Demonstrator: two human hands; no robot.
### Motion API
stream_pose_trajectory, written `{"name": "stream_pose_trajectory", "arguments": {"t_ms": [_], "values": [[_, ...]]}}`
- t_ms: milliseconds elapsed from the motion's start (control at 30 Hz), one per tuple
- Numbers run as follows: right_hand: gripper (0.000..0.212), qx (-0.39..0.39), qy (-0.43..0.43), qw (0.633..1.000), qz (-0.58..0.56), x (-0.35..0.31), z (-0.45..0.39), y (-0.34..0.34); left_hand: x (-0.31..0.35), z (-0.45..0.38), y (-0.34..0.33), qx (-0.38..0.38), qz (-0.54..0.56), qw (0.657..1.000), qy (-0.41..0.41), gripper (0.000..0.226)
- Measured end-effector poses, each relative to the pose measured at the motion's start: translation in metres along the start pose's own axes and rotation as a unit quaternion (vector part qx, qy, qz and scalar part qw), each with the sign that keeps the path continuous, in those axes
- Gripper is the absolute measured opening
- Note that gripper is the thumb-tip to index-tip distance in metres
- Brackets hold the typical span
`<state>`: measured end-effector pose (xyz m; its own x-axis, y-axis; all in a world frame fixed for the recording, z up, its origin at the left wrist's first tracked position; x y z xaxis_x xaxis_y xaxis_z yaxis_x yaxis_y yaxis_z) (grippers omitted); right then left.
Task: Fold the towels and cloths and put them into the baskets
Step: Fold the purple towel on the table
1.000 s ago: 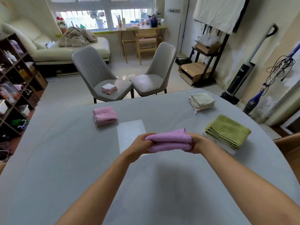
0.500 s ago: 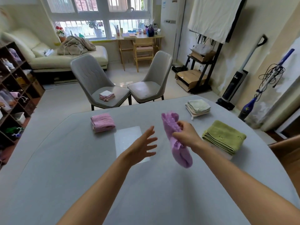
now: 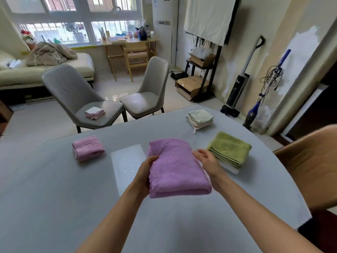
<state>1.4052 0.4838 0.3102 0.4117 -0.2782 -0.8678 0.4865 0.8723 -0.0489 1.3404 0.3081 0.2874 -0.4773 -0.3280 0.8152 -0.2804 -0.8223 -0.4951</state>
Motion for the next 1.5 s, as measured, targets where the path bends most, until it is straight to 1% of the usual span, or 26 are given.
{"name": "stream_pose_trajectory", "arguments": {"t_ms": [33,67,100,133,200,233,300,367,400,467,533,567,667,800,867,1000,1167,1200,1233,1267,1300,1333,1367,1400,1433,1500], "values": [[0.029,-0.073,-0.070,0.993,-0.063,0.016,-0.005,-0.002,-0.002,-0.002,-0.006,-0.009,-0.008,1.000,-0.001,0.020],[0.032,-0.130,-0.133,0.975,-0.119,0.027,-0.002,-0.003,-0.006,-0.005,-0.017,-0.019,-0.020,1.000,0.003,0.021],[0.036,-0.165,-0.170,0.960,-0.153,0.035,0.000,-0.001,-0.012,-0.010,-0.026,-0.028,-0.036,0.999,0.012,0.022],[0.036,-0.186,-0.180,0.953,-0.158,0.039,-0.002,0.006,-0.020,-0.015,-0.034,-0.031,-0.054,0.998,0.025,0.026],[0.033,-0.172,-0.155,0.967,-0.104,0.038,-0.018,0.032,-0.035,-0.028,-0.052,-0.035,-0.089,0.995,0.039,0.033],[0.038,-0.140,-0.128,0.980,-0.068,0.035,-0.031,0.051,-0.042,-0.038,-0.060,-0.040,-0.105,0.993,0.034,0.035],[0.041,-0.065,-0.079,0.994,-0.027,0.026,-0.059,0.097,-0.054,-0.064,-0.085,-0.058,-0.150,0.987,-0.004,0.036],[0.035,-0.031,-0.057,0.998,-0.008,0.021,-0.080,0.133,-0.064,-0.088,-0.111,-0.068,-0.226,0.970,-0.047,0.040],[0.033,-0.023,-0.049,0.999,0.002,0.015,-0.091,0.151,-0.069,-0.101,-0.128,-0.061,-0.268,0.959,-0.064,0.039],[0.023,-0.017,-0.030,0.999,0.021,-0.004,-0.114,0.183,-0.077,-0.128,-0.154,-0.019,-0.319,0.943,-0.096,0.023],[0.015,0.000,-0.013,0.997,0.075,-0.030,-0.145,0.217,-0.089,-0.153,-0.179,0.026,-0.334,0.934,-0.120,0.016],[0.016,0.012,-0.008,0.994,0.109,-0.041,-0.158,0.227,-0.092,-0.157,-0.183,0.043,-0.338,0.932,-0.127,0.016],[0.021,0.009,-0.007,0.969,0.245,-0.070,-0.211,0.253,-0.125,-0.174,-0.196,0.135,-0.301,0.938,-0.107,0.024],[0.028,-0.044,0.053,0.903,0.424,-0.093,-0.255,0.240,-0.157,-0.172,-0.203,0.242,-0.272,0.928,-0.083,0.037],[0.030,-0.055,0.080,0.873,0.478,-0.092,-0.267,0.232,-0.166,-0.169,-0.210,0.257,-0.263,0.927,-0.076,0.043],[0.028,-0.064,0.108,0.838,0.531,-0.080,-0.288,0.228,-0.176,-0.172,-0.216,0.278,-0.268,0.920,-0.062,0.056],[0.027,-0.050,0.132,0.828,0.543,-0.063,-0.301,0.240,-0.187,-0.178,-0.199,0.282,-0.305,0.908,-0.046,0.078],[0.028,-0.049,0.141,0.823,0.549,-0.061,-0.301,0.240,-0.187,-0.177,-0.194,0.290,-0.329,0.898,-0.039,0.082],[0.028,-0.046,0.157,0.815,0.556,-0.061,-0.299,0.239,-0.181,-0.173,-0.189,0.306,-0.370,0.876,-0.042,0.084],[0.030,-0.040,0.186,0.806,0.561,-0.063,-0.297,0.236,-0.168,-0.169,-0.186,0.332,-0.422,0.841,-0.060,0.081],[0.033,-0.029,0.229,0.794,0.563,-0.068,-0.293,0.232,-0.151,-0.165,-0.188,0.352,-0.473,0.800,-0.108,0.074],[0.037,-0.020,0.284,0.775,0.564,-0.076,-0.287,0.227,-0.134,-0.165,-0.196,0.353,-0.511,0.763,-0.178,0.067],[0.040,-0.022,0.342,0.748,0.568,-0.082,-0.278,0.219,-0.123,-0.168,-0.210,0.330,-0.538,0.737,-0.243,0.060],[0.043,-0.040,0.389,0.719,0.574,-0.085,-0.271,0.211,-0.120,-0.176,-0.227,0.294,-0.564,0.717,-0.285,0.057],[0.046,-0.070,0.417,0.695,0.581,-0.082,-0.266,0.202,-0.124,-0.187,-0.242,0.256,-0.588,0.706,-0.301,0.057],[0.051,-0.136,0.415,0.673,0.597,-0.066,-0.269,0.191,-0.144,-0.213,-0.262,0.202,-0.624,0.707,-0.264,0.060]]}}
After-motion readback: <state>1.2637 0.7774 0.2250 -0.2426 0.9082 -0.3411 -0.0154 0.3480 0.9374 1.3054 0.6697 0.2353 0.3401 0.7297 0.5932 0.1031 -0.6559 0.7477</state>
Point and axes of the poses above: each hand's wrist, its own z-axis away from the middle knuckle, its own y-axis out of the back of the hand, x = y × z, the point moved 10 cm from there along -z, towards the middle knuckle, and after that the axes turned 12 degrees about -y, right-handed, at the moved point
